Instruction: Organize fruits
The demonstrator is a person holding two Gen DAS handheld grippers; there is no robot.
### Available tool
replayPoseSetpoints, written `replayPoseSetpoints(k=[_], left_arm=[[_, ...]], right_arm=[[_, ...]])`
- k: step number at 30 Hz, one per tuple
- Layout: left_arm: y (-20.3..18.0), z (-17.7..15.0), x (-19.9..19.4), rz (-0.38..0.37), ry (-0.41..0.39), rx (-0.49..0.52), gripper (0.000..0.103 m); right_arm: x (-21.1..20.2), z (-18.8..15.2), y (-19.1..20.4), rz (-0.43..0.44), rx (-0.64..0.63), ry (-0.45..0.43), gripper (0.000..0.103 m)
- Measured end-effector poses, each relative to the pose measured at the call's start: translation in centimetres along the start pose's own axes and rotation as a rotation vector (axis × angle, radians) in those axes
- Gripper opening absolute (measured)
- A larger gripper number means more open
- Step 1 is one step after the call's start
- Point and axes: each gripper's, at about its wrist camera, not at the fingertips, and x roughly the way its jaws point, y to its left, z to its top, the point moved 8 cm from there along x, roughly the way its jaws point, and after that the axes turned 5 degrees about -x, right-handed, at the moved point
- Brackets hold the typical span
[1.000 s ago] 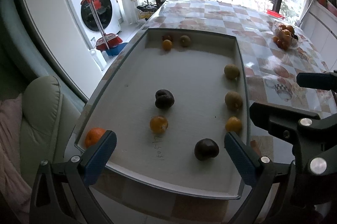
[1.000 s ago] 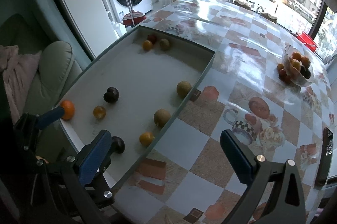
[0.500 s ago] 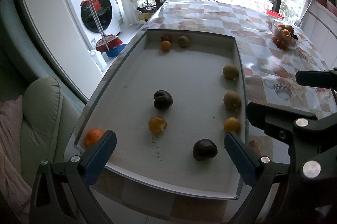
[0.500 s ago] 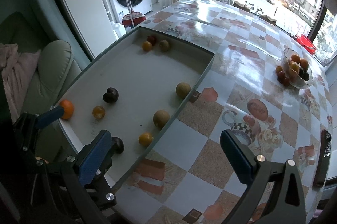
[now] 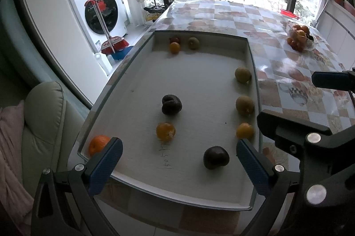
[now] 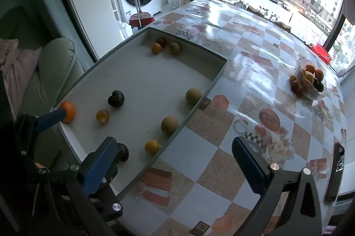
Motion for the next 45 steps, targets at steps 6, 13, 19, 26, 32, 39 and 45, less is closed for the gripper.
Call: replayPoseSetpoints(k=[6, 13, 19, 26, 32, 39, 45], left_arm=[[-0.04, -0.03, -0.01, 0.003, 0.001, 0.001, 0.103], [0.00, -0.07, 0.02, 0.005, 0.001, 0.000, 0.103], [0.02, -0.10, 0.06, 0.006, 0.000, 0.002, 0.103], [0.02, -0.10, 0.04, 0.007, -0.001, 0.001, 0.103], [0.04, -0.09, 0.06, 0.010, 0.000, 0.004, 0.103], [0.00, -0.09, 0.17, 0.010, 0.001, 0.002, 0.103], [-0.07, 0.01, -0.14, -0.002, -0.027, 0.006, 0.103]], right_arm=[[0.02, 0.00, -0.12, -0.003, -0.005, 0.000, 0.103], [0.07, 0.00, -0.21, -0.005, -0.007, 0.000, 0.103], [0.04, -0.02, -0.22, -0.008, -0.010, 0.001, 0.103], [0.04, 0.01, -0.10, -0.006, -0.007, 0.001, 0.103], [0.05, 0.01, -0.05, -0.005, -0.008, 0.001, 0.103], [0.03, -0.02, -0.01, -0.004, -0.008, 0.002, 0.103], [0.02, -0.08, -0.05, -0.004, -0.010, 0.002, 0.103]])
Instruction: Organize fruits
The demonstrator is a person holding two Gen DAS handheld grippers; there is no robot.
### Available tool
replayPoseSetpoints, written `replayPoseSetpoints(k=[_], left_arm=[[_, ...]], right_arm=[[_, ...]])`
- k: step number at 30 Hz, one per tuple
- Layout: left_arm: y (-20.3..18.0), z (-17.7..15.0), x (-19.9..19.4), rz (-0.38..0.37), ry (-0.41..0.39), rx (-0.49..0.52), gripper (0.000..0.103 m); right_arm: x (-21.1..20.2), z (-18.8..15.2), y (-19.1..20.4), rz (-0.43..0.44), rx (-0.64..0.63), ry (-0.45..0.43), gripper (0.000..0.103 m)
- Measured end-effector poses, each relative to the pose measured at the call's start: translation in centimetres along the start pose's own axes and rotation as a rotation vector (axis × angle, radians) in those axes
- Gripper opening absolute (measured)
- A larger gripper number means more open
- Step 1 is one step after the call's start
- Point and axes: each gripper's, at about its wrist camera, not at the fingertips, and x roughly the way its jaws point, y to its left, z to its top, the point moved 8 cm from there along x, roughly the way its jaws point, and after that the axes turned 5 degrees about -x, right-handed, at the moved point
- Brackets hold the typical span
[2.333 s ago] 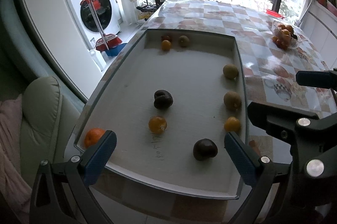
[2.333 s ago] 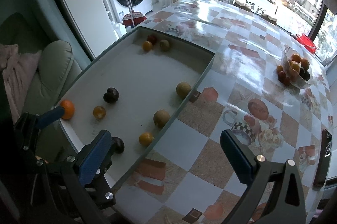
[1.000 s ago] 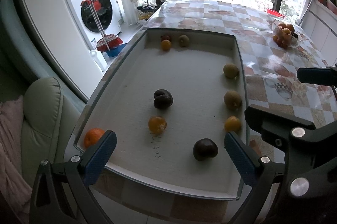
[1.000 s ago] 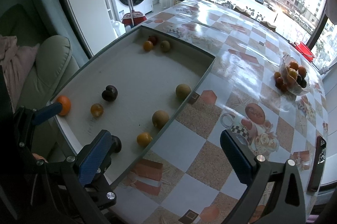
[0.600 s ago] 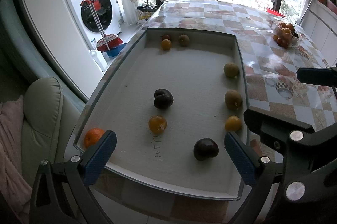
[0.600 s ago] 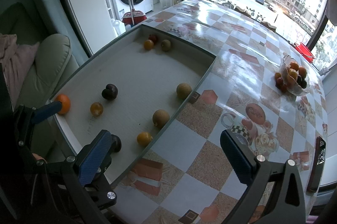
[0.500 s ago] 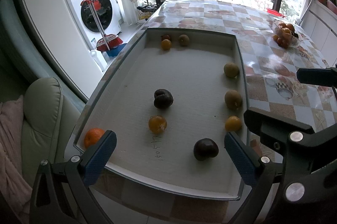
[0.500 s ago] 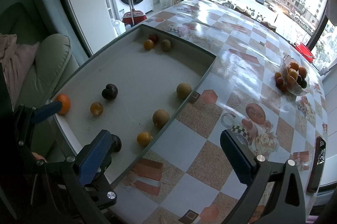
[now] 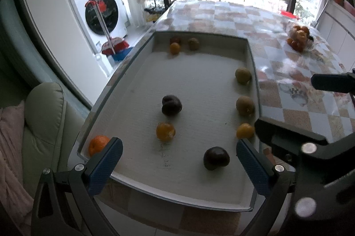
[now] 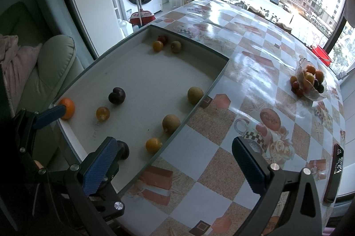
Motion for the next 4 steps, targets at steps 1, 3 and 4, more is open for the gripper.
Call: replayPoseSetpoints(k=[1, 3, 4], left_arm=[[-0.08, 0.04, -0.17, 0.000, -0.012, 0.005, 0.103], [-0.23, 0.07, -0.30, -0.001, -0.015, 0.014, 0.103], [-0.30, 0.07, -0.30, 0.000, -0.014, 0.016, 0.103]], right_arm=[[0.02, -0.01, -0.04, 0.000, 0.001, 0.000, 0.103], [0.05, -0.04, 0.04, 0.002, 0.001, 0.001, 0.103], [0.08, -0.07, 0.01, 0.002, 0.001, 0.001, 0.103]])
